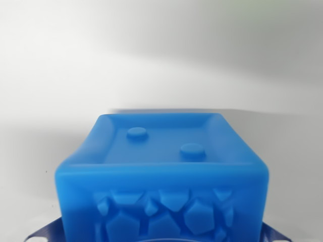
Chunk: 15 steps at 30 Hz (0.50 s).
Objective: Stack cube
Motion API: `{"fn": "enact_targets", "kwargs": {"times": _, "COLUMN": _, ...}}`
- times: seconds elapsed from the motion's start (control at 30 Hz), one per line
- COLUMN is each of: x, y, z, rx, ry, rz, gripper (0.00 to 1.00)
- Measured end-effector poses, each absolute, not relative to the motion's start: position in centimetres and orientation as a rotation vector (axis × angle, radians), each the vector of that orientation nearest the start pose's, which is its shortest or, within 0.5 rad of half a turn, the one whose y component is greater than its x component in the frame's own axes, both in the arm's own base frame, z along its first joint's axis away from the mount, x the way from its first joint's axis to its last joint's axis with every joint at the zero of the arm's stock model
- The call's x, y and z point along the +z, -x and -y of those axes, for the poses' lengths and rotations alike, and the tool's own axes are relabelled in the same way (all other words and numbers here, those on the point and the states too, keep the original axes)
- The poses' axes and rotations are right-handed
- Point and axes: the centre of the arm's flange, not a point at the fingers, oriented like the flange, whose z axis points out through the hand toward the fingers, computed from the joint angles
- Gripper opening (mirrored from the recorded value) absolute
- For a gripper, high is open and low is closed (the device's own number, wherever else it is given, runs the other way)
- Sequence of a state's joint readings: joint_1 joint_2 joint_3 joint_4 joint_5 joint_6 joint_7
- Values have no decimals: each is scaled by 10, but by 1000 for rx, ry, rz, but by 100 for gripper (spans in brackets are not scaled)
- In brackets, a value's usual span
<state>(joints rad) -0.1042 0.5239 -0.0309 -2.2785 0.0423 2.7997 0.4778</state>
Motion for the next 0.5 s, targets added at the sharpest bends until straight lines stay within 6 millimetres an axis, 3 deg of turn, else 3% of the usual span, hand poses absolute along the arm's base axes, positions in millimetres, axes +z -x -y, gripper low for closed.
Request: {"fn": "enact_targets", "kwargs": {"times": 0.5, "x": 158, "y": -518, "z": 74, "rx": -2, "ry": 2975, "rz": -1002, "gripper": 0}}
